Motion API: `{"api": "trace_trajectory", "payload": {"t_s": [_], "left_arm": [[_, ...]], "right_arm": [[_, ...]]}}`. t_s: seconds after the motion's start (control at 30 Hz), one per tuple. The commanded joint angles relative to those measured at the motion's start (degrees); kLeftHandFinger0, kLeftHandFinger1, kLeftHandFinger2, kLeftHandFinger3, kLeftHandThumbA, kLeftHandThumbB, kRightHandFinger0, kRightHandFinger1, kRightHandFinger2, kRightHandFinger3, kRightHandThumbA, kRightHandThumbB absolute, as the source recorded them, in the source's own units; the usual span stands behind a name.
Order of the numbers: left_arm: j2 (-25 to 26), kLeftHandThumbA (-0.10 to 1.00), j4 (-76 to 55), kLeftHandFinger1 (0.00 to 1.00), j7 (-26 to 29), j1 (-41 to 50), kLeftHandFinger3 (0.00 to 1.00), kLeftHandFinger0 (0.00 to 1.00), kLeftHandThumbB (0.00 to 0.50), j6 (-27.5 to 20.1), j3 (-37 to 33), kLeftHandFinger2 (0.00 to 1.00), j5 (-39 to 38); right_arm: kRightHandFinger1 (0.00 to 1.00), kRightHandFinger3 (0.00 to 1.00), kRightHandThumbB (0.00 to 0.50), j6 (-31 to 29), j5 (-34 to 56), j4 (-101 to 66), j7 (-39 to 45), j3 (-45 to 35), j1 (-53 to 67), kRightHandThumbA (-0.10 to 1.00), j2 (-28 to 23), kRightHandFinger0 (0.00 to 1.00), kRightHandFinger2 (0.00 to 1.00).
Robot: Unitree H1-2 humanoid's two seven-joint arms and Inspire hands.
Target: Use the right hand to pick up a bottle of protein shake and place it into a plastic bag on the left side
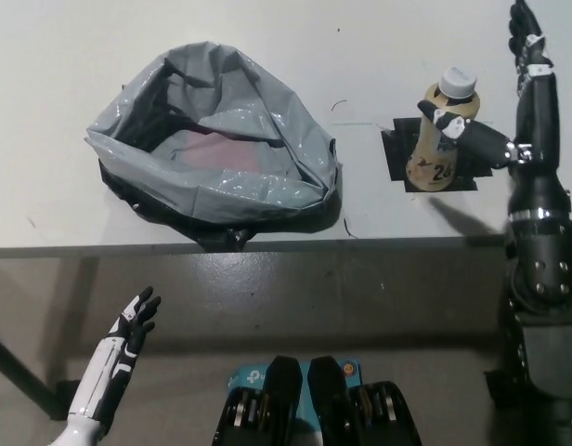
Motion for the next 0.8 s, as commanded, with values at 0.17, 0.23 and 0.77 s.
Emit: {"api": "trace_trajectory", "payload": {"t_s": [0.17, 0.23, 0.77], "left_arm": [[0.94, 1.0, -2.43, 1.0, -0.65, -0.79, 1.0, 1.0, 0.301, -1.91, 0.08, 1.0, 0.71], [1.03, 1.0, -2.52, 1.0, -0.86, -0.77, 1.0, 1.0, 0.294, -1.71, 0.08, 1.0, 0.46], [0.79, 1.0, -2.2, 1.0, -1.47, -0.91, 1.0, 1.0, 0.299, -3.14, 0.23, 1.0, -0.6]], "right_arm": [[1.0, 1.0, 0.431, -2.07, -1.11, 12.71, -5.0, -0.2, -7.66, 1.0, -2.69, 1.0, 1.0], [1.0, 1.0, 0.427, -2.93, -1.14, 14.57, -5.56, 0.0, -8.32, 1.0, -3.08, 1.0, 1.0], [1.0, 1.0, 0.482, -3.99, -0.59, 23.32, -5.32, 2.49, -10.98, 1.0, -4.79, 1.0, 1.0]]}}
